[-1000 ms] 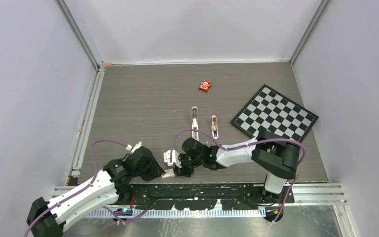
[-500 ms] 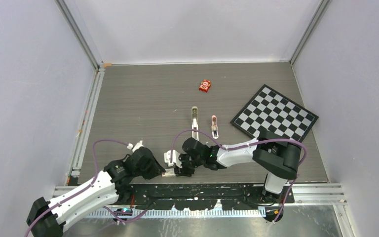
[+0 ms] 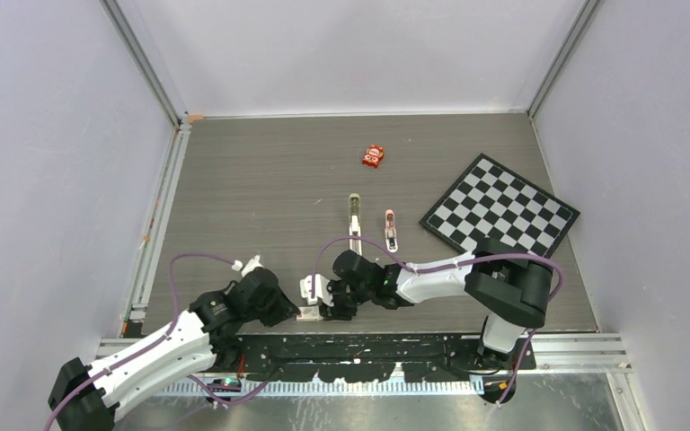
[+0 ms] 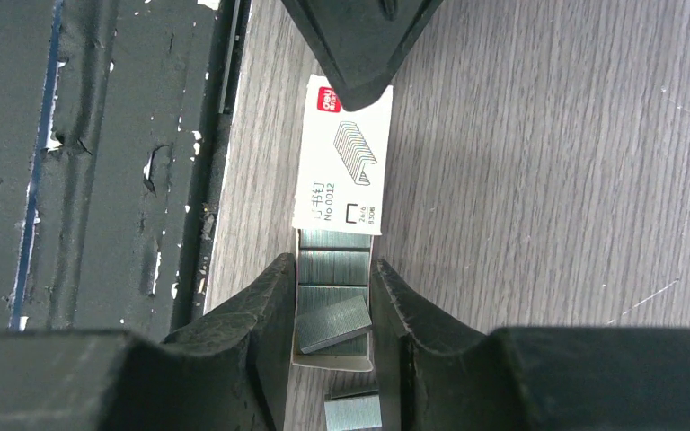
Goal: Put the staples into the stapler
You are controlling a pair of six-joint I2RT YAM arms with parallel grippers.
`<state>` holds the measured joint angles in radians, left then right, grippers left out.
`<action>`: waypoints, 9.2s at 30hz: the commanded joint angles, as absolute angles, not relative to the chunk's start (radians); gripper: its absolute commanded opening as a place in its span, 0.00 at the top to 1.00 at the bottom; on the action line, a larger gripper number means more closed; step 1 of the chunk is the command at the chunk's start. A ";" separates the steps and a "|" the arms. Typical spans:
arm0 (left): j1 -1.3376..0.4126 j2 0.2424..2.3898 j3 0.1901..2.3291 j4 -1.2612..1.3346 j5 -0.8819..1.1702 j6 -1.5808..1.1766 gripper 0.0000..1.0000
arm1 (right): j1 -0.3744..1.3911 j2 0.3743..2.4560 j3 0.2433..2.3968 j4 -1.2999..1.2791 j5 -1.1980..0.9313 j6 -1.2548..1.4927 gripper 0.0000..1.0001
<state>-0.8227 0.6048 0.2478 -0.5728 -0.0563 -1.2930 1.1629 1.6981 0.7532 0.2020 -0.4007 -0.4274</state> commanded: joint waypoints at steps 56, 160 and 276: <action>-0.184 0.882 0.671 -0.572 -0.024 -0.732 0.24 | 1.091 1.335 0.689 -0.049 -0.293 -0.427 0.35; -0.186 0.810 0.713 -0.615 0.105 -0.492 0.00 | 1.054 1.412 0.718 -0.204 -0.128 -0.467 0.60; -1.151 1.775 1.248 -0.460 -0.183 -0.675 0.56 | 0.605 0.535 0.707 -0.769 0.638 0.823 0.08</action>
